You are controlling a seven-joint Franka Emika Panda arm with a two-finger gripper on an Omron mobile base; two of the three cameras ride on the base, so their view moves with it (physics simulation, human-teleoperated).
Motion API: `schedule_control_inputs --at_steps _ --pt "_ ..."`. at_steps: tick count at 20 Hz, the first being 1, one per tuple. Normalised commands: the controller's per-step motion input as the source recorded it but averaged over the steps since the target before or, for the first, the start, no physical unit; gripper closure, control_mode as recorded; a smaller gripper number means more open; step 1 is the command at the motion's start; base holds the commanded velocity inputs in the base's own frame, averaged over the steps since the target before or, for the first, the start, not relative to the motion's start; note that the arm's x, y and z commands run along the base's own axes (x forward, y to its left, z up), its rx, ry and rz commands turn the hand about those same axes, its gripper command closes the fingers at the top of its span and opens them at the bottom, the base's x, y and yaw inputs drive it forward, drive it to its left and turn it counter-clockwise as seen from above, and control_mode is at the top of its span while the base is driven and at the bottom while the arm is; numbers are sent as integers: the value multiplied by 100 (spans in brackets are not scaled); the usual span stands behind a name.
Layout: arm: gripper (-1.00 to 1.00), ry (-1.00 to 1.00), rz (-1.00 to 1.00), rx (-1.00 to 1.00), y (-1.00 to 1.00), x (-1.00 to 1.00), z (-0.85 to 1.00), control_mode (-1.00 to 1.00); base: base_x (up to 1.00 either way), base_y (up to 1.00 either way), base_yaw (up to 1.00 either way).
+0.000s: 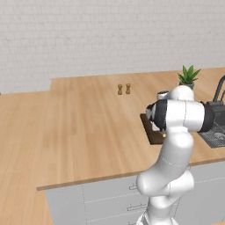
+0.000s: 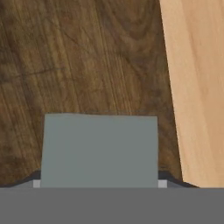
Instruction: Pick up the sponge from the counter and clean the cutting board by briefly scrubbing or pressing down on the cutting board. Once finished, release the sponge.
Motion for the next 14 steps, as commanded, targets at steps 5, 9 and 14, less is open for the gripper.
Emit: schedule_control_inputs --at_steps 5,9,14 --pt "100 0 7 12 1 60 -20 -100 0 0 0" --pt "100 -6 10 30 0 78 -17 -100 0 0 0" --pt "100 0 11 26 0 85 -17 -100 0 0 0"
